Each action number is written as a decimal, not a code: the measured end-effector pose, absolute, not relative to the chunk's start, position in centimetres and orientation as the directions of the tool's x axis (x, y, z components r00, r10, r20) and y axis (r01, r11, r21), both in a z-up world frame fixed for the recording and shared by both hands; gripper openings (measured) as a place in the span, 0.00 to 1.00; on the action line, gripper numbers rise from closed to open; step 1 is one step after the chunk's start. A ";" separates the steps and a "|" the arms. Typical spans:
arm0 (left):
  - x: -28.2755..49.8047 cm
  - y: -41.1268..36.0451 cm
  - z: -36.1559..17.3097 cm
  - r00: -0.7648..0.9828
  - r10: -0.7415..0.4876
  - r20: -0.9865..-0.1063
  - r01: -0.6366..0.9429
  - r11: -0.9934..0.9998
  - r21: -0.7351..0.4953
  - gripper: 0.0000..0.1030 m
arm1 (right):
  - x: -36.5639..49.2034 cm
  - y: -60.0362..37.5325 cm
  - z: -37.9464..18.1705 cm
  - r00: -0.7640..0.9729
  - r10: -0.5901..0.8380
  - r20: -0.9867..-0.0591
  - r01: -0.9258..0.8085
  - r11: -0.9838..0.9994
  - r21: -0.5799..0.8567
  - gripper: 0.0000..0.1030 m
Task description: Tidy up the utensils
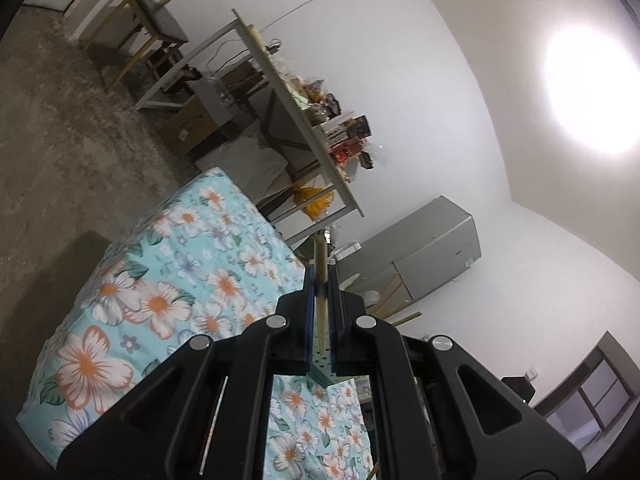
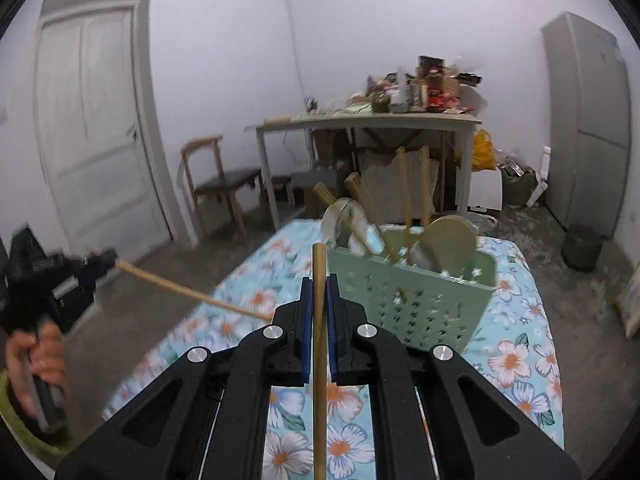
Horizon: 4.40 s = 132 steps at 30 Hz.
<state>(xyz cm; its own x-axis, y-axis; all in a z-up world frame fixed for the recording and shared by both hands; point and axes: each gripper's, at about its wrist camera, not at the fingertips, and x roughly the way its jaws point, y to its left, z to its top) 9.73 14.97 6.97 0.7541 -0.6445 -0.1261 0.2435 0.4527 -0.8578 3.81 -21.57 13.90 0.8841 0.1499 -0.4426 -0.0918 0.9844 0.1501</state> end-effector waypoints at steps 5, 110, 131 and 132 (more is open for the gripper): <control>9.4 14.6 8.7 0.745 -0.661 -0.087 0.295 0.444 -0.846 0.04 | 2.7 -24.6 15.5 0.910 0.176 -0.376 -0.082 0.964 0.251 0.07; 13.4 -3.1 10.1 0.630 -0.693 -0.349 0.544 0.716 -0.438 0.87 | 7.0 -31.1 18.2 0.943 0.167 -0.287 -0.044 0.919 0.391 0.07; 14.1 -1.4 8.5 0.638 -0.655 -0.405 0.485 0.751 -0.449 0.88 | 8.9 -30.5 18.2 0.942 0.212 -0.261 -0.093 0.909 0.406 0.07; 14.1 -1.3 8.4 0.638 -0.654 -0.406 0.484 0.751 -0.450 0.88 | 9.1 -30.5 18.1 0.941 0.214 -0.262 -0.094 0.909 0.406 0.07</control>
